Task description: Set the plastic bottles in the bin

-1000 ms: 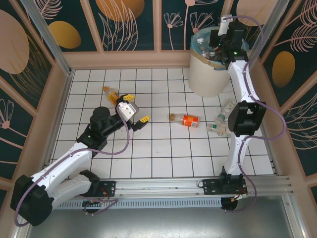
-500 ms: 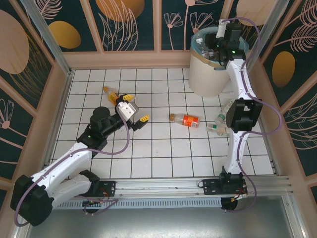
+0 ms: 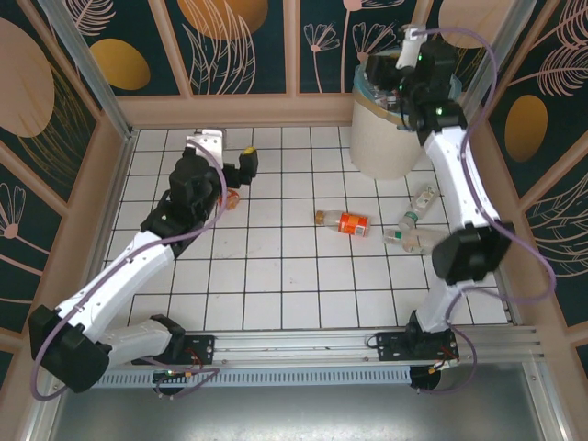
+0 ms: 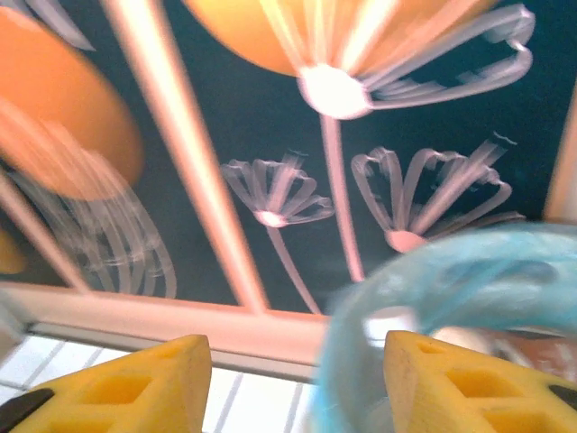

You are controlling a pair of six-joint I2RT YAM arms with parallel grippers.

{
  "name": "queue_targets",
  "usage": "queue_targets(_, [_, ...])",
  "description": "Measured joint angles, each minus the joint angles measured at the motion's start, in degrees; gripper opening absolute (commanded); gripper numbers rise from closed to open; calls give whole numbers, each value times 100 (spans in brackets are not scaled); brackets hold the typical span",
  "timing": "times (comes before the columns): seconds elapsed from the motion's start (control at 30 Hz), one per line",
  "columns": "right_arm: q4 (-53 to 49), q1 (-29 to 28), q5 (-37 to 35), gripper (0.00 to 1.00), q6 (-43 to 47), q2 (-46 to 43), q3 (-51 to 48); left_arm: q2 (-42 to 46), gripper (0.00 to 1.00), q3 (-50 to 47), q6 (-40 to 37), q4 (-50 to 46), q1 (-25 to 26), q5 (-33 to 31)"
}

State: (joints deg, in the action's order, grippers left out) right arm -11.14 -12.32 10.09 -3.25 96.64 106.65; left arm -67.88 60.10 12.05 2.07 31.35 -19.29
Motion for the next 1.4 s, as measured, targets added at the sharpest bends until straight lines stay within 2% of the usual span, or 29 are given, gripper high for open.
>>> queue_targets(0.1, [538,-693,-170,54,28,-1169,-1287,-417,99,339,745,-584,-142,-157])
queue_targets(0.2, [964,-1137,-267,54,-15,-2103,-2411,-859,99,444,1340,-1032,-546,24])
queue_targets(0.4, [1215,-1587,-411,54,-81,-3401,-4378,-1515,99,348,2223,-1440,-1652,664])
queue_targets(0.53, [1001,-1635,-446,54,-184,-3952,-5101,-1926,99,304,2524,-1456,-2028,960])
queue_targets(0.67, [815,-1635,-452,54,-212,-4481,-5517,-2404,99,304,2717,-1445,-2142,1283])
queue_targets(0.83, [734,-1635,-474,55,-225,-4968,-5831,-3150,93,313,2874,-1373,-2162,1751])
queue_targets(1.1, [695,-1635,-472,55,-225,-5064,-5965,-3882,74,315,2833,-1329,-2162,2184])
queue_targets(1.23, [699,-1635,-468,56,-251,-5064,-6100,-3901,58,319,2688,-1342,-2159,2181])
queue_targets(1.33, [699,-1635,-459,56,-315,-5062,-6157,-3899,51,334,2559,-1318,-2162,2181])
queue_targets(1.4, [704,-1635,-446,55,-332,-5062,-6159,-3877,51,334,2465,-1322,-2162,2177])
